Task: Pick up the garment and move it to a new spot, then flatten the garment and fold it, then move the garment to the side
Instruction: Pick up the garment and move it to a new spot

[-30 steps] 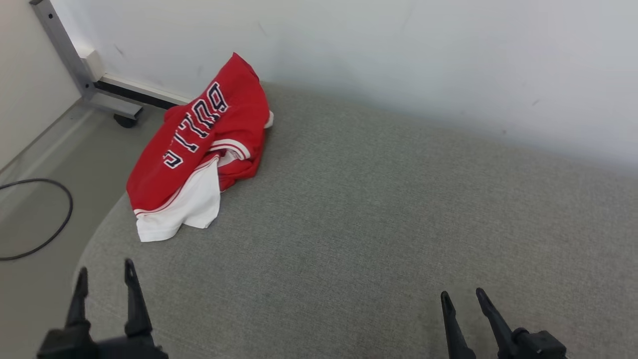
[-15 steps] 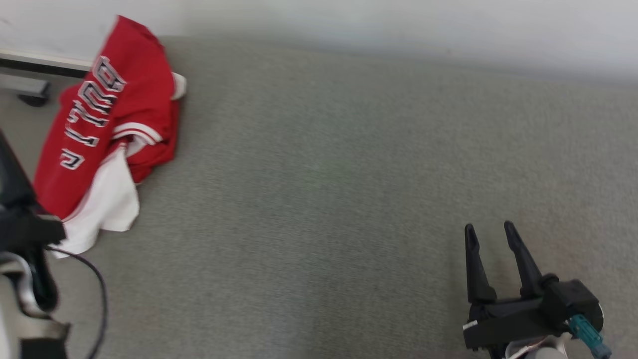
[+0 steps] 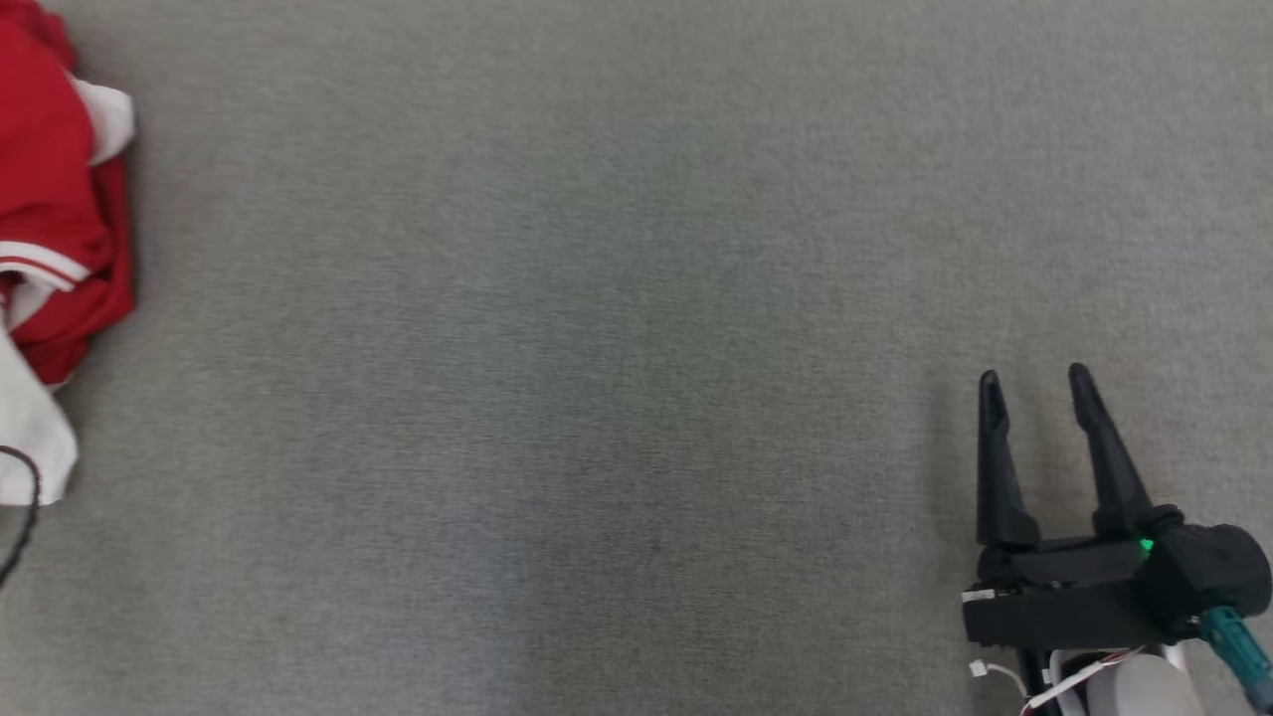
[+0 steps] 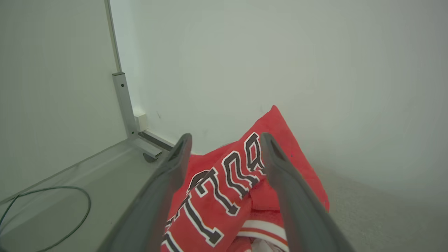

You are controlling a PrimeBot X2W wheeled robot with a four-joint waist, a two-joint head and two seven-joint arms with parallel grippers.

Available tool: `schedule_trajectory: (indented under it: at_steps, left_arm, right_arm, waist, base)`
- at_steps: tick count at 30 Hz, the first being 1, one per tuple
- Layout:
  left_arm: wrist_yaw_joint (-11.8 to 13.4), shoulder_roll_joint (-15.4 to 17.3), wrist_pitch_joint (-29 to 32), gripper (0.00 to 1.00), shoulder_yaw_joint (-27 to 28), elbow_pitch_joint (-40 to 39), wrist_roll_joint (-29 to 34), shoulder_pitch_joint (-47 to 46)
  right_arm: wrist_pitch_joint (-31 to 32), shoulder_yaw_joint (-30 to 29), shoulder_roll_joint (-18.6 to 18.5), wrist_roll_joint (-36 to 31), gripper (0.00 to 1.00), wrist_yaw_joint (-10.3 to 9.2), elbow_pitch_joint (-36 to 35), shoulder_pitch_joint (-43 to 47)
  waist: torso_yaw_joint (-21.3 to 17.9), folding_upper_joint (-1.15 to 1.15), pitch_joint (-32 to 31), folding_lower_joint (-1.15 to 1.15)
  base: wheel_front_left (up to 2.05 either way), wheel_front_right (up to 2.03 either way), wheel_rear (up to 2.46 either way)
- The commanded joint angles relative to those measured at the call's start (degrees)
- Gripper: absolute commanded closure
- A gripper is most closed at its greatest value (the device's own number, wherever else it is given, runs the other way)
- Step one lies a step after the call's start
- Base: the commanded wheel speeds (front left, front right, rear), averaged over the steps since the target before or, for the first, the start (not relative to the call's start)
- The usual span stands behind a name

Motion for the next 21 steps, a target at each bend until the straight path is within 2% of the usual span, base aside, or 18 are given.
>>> schedule_trajectory:
  at_steps: [1,7,15,18,19,20,21]
  left_arm:
    - [-0.03,0.95,0.40,0.00,0.11,1.76,-1.16,-1.35]
    - [-0.04,4.97,2.71,0.00,-2.52,10.75,-2.84,-4.82]
    - [0.33,6.81,8.04,0.00,-3.49,22.89,-3.69,-7.97]
    - [0.30,7.39,7.88,0.00,-3.95,25.23,-3.51,-9.06]
    - [0.29,7.24,7.72,0.24,-4.15,25.84,-3.44,-9.31]
    - [0.25,7.16,7.34,0.83,-4.38,26.23,-3.37,-9.54]
    - [0.21,7.04,6.79,0.83,-4.60,26.64,-3.38,-9.81]
  right_arm:
    - [-0.03,-0.54,0.07,-0.50,0.00,-0.12,-0.82,0.31]
    - [-0.03,-1.72,-0.37,-1.40,0.00,-0.12,-3.54,0.87]
    - [-0.04,-1.43,-0.40,-1.62,0.00,-0.12,-4.59,1.77]
    - [-0.04,-1.40,-0.82,-1.60,0.00,-0.12,-4.96,1.69]
    - [-0.04,-1.48,-0.91,-1.63,0.00,-0.12,-5.08,1.77]
    - [-0.03,-1.61,-0.98,-1.65,0.00,-0.12,-5.15,1.91]
    - [-0.03,-1.71,-1.17,-1.72,0.00,-0.12,-5.17,2.06]
  waist:
    - [-3.27,-0.02,3.65,-0.02]
    - [-4.78,-0.02,5.74,-0.02]
    - [-5.09,-0.02,5.80,-0.02]
    - [-5.05,-0.02,5.68,-0.02]
    - [-4.96,-0.02,5.63,-0.02]
    - [-4.84,-0.02,5.59,-0.02]
    - [-4.66,-0.02,5.53,-0.02]
  base:
    - [0.00,0.00,0.00]
    - [0.00,0.00,0.00]
    - [0.00,0.00,0.00]
    - [0.00,0.00,0.00]
    - [0.00,0.00,0.00]
    - [0.00,0.00,0.00]
    - [0.00,0.00,0.00]
